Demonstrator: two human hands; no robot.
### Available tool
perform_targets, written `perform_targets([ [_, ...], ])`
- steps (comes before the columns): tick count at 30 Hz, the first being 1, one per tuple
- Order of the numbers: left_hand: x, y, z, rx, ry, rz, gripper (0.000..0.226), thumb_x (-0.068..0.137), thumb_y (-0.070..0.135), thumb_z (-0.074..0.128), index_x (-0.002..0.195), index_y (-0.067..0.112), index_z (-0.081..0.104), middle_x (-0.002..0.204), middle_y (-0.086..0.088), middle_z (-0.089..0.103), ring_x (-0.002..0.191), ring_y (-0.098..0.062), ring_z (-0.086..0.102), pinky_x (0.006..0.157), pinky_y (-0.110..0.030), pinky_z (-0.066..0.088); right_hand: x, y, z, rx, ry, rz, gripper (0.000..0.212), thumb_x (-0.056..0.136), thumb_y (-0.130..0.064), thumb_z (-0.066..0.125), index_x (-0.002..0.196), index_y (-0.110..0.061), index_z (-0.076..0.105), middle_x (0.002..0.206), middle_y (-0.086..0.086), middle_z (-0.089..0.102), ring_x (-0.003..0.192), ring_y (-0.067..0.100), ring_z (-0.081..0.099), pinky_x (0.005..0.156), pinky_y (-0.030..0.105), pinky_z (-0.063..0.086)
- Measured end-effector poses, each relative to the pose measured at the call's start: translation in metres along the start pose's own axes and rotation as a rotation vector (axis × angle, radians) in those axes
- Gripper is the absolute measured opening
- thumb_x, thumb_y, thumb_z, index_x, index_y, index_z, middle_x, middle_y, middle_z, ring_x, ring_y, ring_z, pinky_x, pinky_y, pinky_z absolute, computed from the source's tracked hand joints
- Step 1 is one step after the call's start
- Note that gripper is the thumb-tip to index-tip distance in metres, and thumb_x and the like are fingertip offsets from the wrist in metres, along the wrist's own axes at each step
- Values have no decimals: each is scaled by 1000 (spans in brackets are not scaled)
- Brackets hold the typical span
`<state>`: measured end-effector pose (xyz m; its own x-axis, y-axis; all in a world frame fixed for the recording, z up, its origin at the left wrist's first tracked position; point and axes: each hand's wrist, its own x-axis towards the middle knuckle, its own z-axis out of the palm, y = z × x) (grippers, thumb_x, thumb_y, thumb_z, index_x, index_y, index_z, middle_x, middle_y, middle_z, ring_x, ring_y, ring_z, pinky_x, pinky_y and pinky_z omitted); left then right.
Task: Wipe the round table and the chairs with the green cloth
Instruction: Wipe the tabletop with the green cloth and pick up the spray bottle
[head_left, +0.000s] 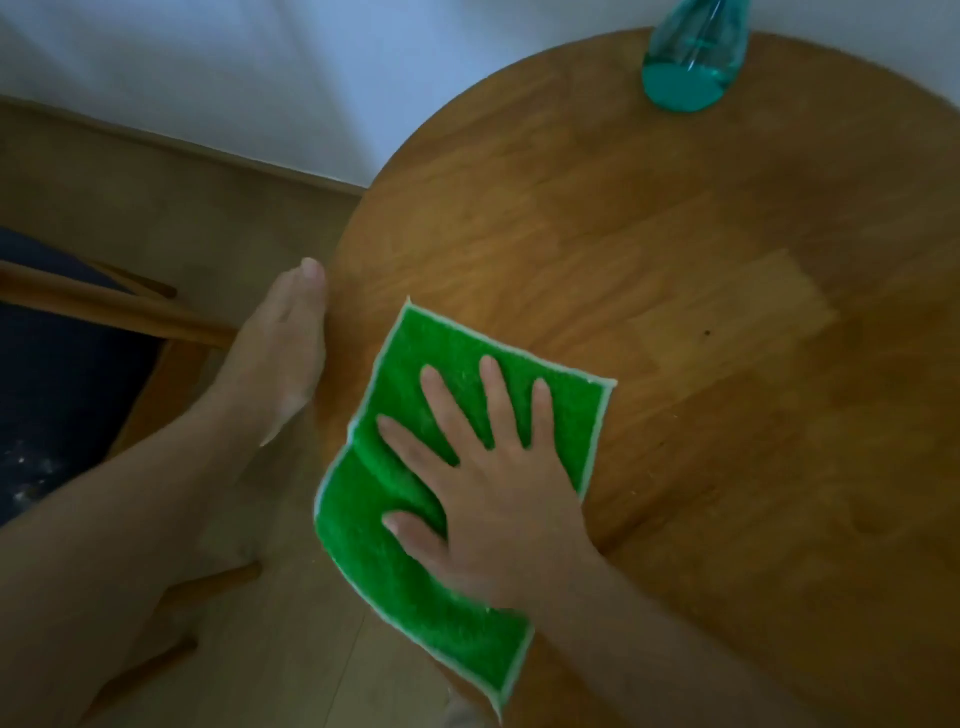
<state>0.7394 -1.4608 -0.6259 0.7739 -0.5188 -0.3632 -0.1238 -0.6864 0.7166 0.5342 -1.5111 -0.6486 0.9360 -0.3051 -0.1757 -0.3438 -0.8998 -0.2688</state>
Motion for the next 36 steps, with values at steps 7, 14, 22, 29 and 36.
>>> perform_targets([
  [7,-84,0,29,424,9,434,55,96,50,25,132,17,51,139,-3,44,131,-17,35,107,-37,28,-88,81,-6,-54,-81,278,64,91,-73,20,150,-48,17,159,-8,17,143,34,22,107,61,15],
  [14,-123,29,76,327,-173,541,46,97,43,30,135,24,49,146,3,39,132,3,21,107,-24,17,-30,113,-26,3,-26,755,73,80,-75,-11,145,-44,-23,159,-1,-24,144,40,-18,109,71,-2],
  [22,-140,34,100,334,-278,854,33,96,23,40,122,12,59,131,0,50,124,-12,42,107,-20,29,-75,37,0,1,-41,158,80,82,-66,42,148,-21,32,152,2,40,143,37,24,111,65,16],
  [29,-160,41,142,477,-411,844,40,96,29,38,127,11,56,138,-10,50,133,-23,41,108,-45,30,-139,162,-15,-76,20,512,68,88,-78,8,149,-50,-4,162,-9,1,148,29,4,114,59,4],
  [36,-147,64,147,377,-249,633,49,97,30,34,144,18,38,154,0,28,135,3,10,110,-22,7,-120,213,-30,10,93,892,73,86,-75,0,151,-41,-6,163,-1,-9,147,37,-9,112,66,-2],
])
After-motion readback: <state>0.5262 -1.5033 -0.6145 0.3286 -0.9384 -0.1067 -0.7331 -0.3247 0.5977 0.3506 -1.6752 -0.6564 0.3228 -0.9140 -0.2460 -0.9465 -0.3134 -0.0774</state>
